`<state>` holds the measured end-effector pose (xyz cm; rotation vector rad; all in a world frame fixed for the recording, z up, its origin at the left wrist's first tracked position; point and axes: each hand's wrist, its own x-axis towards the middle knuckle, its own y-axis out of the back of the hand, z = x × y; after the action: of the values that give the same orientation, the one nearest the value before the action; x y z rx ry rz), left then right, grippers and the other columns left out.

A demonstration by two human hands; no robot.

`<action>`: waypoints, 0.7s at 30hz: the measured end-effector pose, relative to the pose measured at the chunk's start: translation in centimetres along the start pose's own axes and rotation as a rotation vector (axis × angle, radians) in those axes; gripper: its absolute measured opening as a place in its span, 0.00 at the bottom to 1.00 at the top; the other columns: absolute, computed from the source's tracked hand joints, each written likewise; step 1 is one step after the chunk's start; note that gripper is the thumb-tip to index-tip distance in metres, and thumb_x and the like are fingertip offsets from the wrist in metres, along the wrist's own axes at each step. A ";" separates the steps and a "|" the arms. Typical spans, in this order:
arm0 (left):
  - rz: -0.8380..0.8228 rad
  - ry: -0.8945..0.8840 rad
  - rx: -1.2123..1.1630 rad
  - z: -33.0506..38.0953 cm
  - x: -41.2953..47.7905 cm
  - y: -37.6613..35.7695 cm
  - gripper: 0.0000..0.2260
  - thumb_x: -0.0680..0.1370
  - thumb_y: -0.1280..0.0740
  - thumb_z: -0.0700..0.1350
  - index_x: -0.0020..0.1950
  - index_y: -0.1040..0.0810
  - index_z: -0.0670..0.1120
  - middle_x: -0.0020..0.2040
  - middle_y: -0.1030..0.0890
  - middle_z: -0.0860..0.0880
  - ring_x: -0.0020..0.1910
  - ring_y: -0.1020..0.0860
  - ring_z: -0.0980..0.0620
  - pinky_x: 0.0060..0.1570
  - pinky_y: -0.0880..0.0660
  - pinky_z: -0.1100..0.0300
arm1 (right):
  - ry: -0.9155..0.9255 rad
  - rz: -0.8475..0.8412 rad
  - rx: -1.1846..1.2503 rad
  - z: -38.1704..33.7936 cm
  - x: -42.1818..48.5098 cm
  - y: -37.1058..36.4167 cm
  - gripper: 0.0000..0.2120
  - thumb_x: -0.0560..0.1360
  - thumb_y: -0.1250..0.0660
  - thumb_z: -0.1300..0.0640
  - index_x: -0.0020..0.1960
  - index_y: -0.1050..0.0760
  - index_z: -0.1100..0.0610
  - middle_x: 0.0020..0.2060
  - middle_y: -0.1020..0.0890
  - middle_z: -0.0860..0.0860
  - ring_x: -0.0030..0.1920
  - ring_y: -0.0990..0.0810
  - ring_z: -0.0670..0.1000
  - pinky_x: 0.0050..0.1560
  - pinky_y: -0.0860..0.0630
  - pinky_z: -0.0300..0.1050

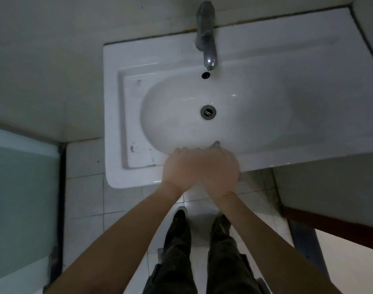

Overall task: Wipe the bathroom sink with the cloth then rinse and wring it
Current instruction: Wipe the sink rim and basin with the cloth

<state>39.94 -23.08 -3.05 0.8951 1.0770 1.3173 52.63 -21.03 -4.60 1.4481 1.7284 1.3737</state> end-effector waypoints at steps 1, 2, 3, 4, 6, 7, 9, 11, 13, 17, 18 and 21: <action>0.004 -0.008 -0.024 -0.1 0.0 0.3 0.15 0.77 0.45 0.48 0.39 0.22 0.42 0.36 0.21 0.43 0.37 0.25 0.42 0.35 0.29 0.52 | 0.003 -0.018 -0.024 -0.1 0.0 0.0 0.13 0.79 0.41 0.54 0.47 0.19 0.56 0.43 0.15 0.52 0.44 0.20 0.54 0.51 0.27 0.48; 0.027 -0.024 -0.055 -0.4 0.0 0.5 0.15 0.77 0.44 0.47 0.39 0.22 0.42 0.36 0.21 0.44 0.38 0.25 0.42 0.38 0.28 0.51 | 0.000 -0.025 -0.044 -0.3 0.1 0.0 0.13 0.79 0.41 0.54 0.47 0.19 0.56 0.42 0.15 0.52 0.43 0.19 0.54 0.51 0.27 0.49; 0.057 -0.032 -0.091 -0.9 -0.2 1.0 0.14 0.77 0.43 0.46 0.41 0.21 0.42 0.38 0.21 0.44 0.40 0.24 0.42 0.43 0.27 0.50 | -0.014 -0.016 -0.059 -0.5 0.0 -0.1 0.13 0.79 0.42 0.54 0.47 0.19 0.57 0.42 0.15 0.53 0.43 0.19 0.55 0.50 0.26 0.50; 0.095 -0.034 -0.118 -1.6 -0.5 1.4 0.13 0.77 0.42 0.45 0.46 0.20 0.40 0.43 0.19 0.43 0.44 0.23 0.43 0.48 0.27 0.50 | -0.051 -0.004 -0.064 -0.8 -0.1 -0.2 0.14 0.80 0.43 0.54 0.47 0.20 0.57 0.42 0.15 0.54 0.43 0.19 0.55 0.50 0.25 0.51; 0.154 -0.004 -0.122 -4.1 -1.5 2.8 0.16 0.77 0.42 0.45 0.58 0.21 0.39 0.55 0.19 0.41 0.56 0.24 0.43 0.60 0.29 0.49 | -0.147 0.019 -0.043 -1.4 -0.3 -0.6 0.18 0.82 0.46 0.50 0.49 0.20 0.59 0.44 0.15 0.56 0.45 0.20 0.57 0.53 0.25 0.52; 0.178 0.032 -0.110 -5.8 -2.1 3.6 0.18 0.78 0.43 0.45 0.62 0.24 0.38 0.61 0.21 0.40 0.61 0.25 0.42 0.64 0.31 0.48 | -0.181 0.039 -0.024 -1.9 -0.4 -1.0 0.20 0.82 0.48 0.49 0.50 0.21 0.59 0.45 0.15 0.57 0.47 0.20 0.58 0.54 0.25 0.53; 0.247 0.151 -0.052 -9.9 -3.4 4.7 0.20 0.78 0.43 0.44 0.68 0.28 0.38 0.66 0.25 0.39 0.65 0.28 0.41 0.68 0.34 0.47 | -0.206 0.041 0.009 -3.8 -0.8 -1.8 0.22 0.83 0.49 0.47 0.52 0.21 0.60 0.48 0.16 0.57 0.50 0.20 0.59 0.57 0.26 0.54; 0.308 0.341 -0.033 -13.8 -4.5 5.1 0.21 0.79 0.43 0.44 0.70 0.33 0.36 0.68 0.29 0.35 0.66 0.31 0.38 0.68 0.36 0.45 | -0.169 -0.008 0.029 -7.0 -1.4 -3.0 0.20 0.82 0.48 0.49 0.55 0.22 0.60 0.51 0.17 0.57 0.53 0.21 0.59 0.60 0.28 0.54; 0.313 0.525 -0.185 -16.4 -5.1 4.9 0.23 0.80 0.44 0.44 0.72 0.37 0.33 0.69 0.33 0.32 0.68 0.34 0.36 0.70 0.38 0.44 | -0.116 -0.049 0.035 -11.3 -1.9 -4.5 0.16 0.80 0.44 0.52 0.57 0.23 0.60 0.53 0.18 0.57 0.55 0.23 0.59 0.61 0.29 0.54; 0.214 0.521 -0.679 -17.4 -5.1 4.5 0.18 0.82 0.48 0.46 0.69 0.32 0.41 0.60 0.24 0.44 0.55 0.24 0.54 0.60 0.27 0.60 | -0.086 -0.092 0.053 -20.0 -2.2 -7.4 0.17 0.78 0.42 0.51 0.58 0.23 0.60 0.54 0.18 0.57 0.58 0.22 0.58 0.64 0.28 0.52; 0.217 0.511 -0.719 -17.4 -5.0 4.5 0.16 0.82 0.48 0.44 0.67 0.31 0.43 0.57 0.22 0.47 0.49 0.23 0.61 0.52 0.27 0.68 | -0.105 -0.089 0.062 -21.0 -2.0 -7.6 0.16 0.78 0.42 0.51 0.58 0.24 0.59 0.54 0.18 0.56 0.58 0.22 0.58 0.63 0.28 0.52; 0.212 0.529 -0.781 -17.0 -4.9 4.9 0.15 0.83 0.48 0.43 0.69 0.33 0.44 0.54 0.23 0.51 0.44 0.23 0.64 0.43 0.29 0.73 | -0.014 -0.119 0.006 -20.2 -2.2 -7.3 0.18 0.78 0.43 0.49 0.61 0.25 0.60 0.55 0.19 0.57 0.57 0.22 0.58 0.60 0.26 0.51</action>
<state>22.53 -28.95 -2.76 0.0662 0.7387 2.0172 33.08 -30.11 -4.20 1.3323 1.7809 1.2948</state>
